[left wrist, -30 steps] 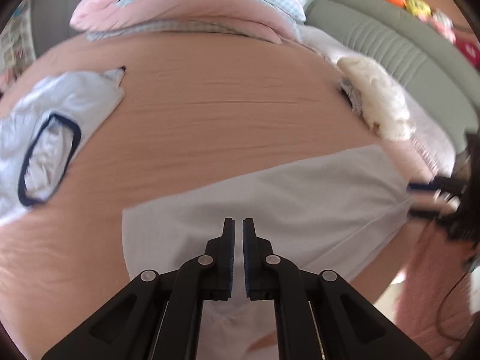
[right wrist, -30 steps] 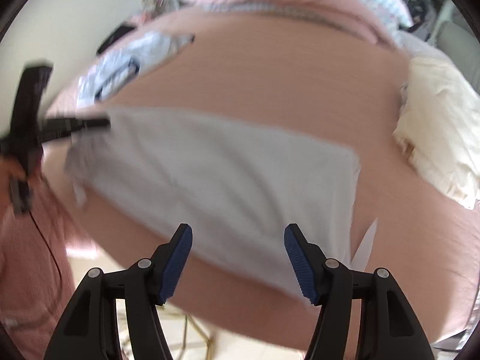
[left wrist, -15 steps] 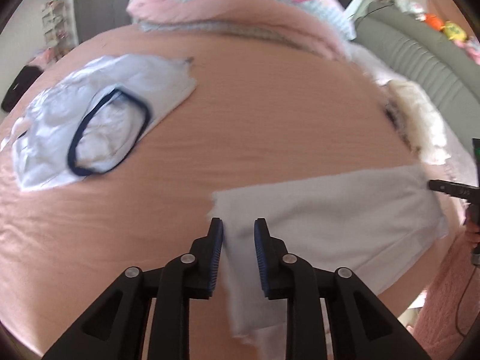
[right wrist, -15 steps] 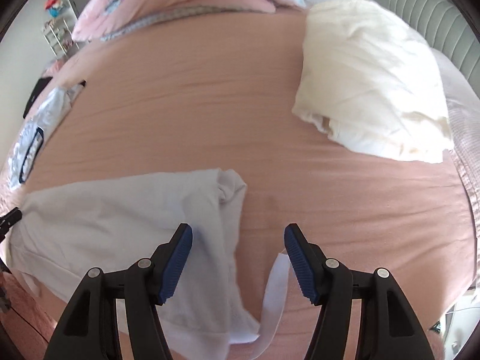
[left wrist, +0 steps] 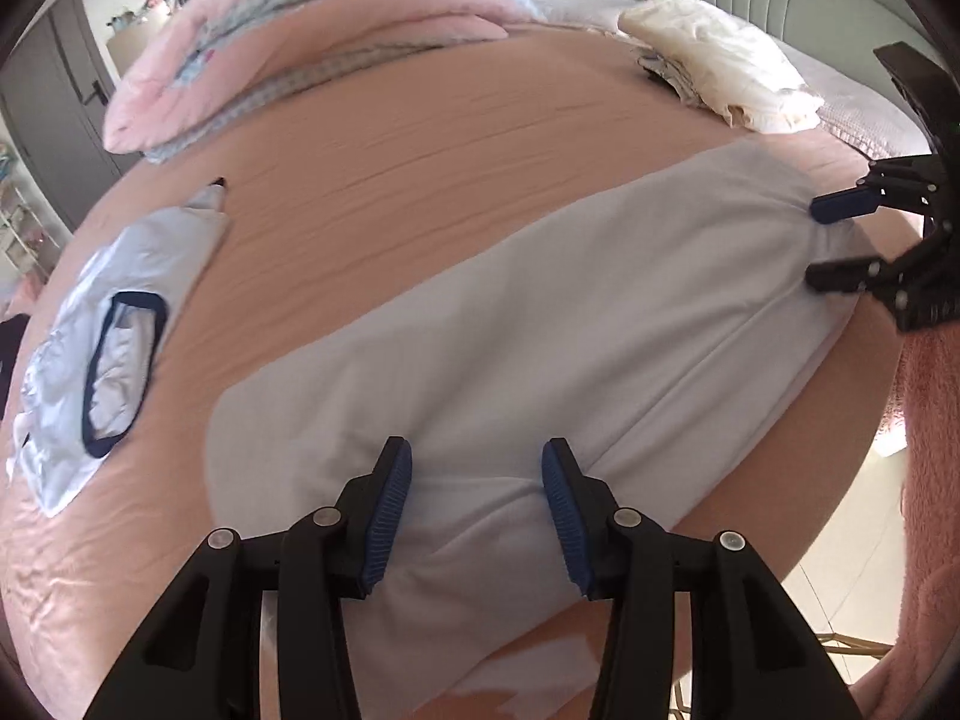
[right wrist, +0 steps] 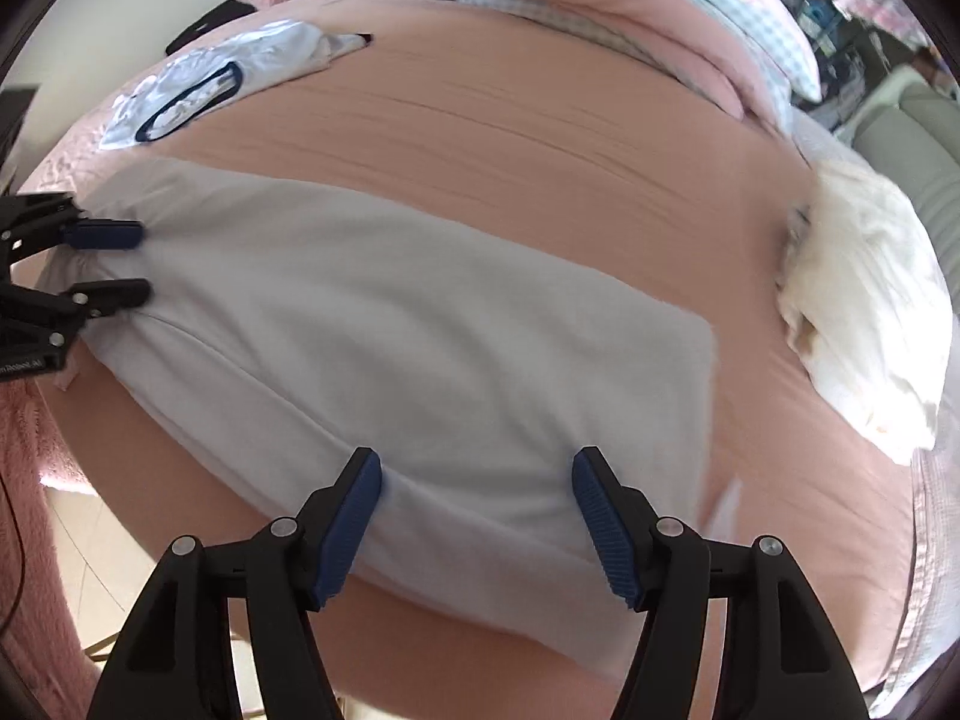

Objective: Fold clothes

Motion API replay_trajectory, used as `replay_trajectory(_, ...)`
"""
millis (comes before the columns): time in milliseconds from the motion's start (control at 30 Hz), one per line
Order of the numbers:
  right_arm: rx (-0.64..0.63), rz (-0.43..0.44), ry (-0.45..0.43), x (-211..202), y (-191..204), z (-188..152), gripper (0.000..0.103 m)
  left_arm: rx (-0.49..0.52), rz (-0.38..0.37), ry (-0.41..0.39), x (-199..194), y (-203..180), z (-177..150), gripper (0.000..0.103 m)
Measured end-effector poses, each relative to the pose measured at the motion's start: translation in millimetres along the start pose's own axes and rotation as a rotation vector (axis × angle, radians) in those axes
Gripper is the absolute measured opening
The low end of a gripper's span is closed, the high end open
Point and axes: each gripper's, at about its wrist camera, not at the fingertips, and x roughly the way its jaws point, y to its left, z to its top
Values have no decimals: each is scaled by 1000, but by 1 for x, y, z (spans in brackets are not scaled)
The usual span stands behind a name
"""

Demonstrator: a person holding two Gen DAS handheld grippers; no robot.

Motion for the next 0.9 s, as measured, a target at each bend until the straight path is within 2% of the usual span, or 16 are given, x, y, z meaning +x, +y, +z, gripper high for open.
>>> replay_trajectory(33,58,12,-6,-4,-13,-5,66,-41,-17,-26,-6,6,-3,42)
replay_trajectory(133,367,98,-67,-19,-61,-21,66,-150,-56,-97,-23,18,-7,42)
replay_trajectory(200,555,109,-103,-25,-84,-37,66,-214,-54,-122,-31,24,-10,42)
replay_trajectory(267,635,83,-70,-15,-86,-45,66,-274,-38,-117,-29,31,-14,42)
replay_trajectory(333,671,79,-12,-8,-91,-60,66,-310,-39,-107,-30,33,-20,42)
replay_trajectory(433,725,157,-4,3,-87,-62,68,-351,-53,-109,-37,36,-27,42)
replay_trajectory(500,713,223,25,12,-82,-57,68,-387,-73,-122,-38,40,-29,42)
replay_trajectory(600,724,250,41,20,-87,-47,68,-424,-95,-126,-33,43,-30,42)
replay_trajectory(633,733,255,42,21,-89,-44,65,-421,-89,-124,-30,42,-30,42)
replay_trajectory(667,724,239,40,22,-87,-40,55,-413,-80,-121,-27,41,-29,42)
replay_trajectory(733,706,208,35,25,-84,-33,45,-396,-59,-114,-21,38,-27,42)
replay_trajectory(800,643,162,17,21,-72,-22,34,-381,-43,-112,-19,34,-26,42)
replay_trajectory(833,630,165,-2,18,-68,-16,29,-376,-40,-118,-19,33,-26,42)
replay_trajectory(900,604,172,-40,11,-60,-4,25,-390,-51,-128,-21,35,-27,42)
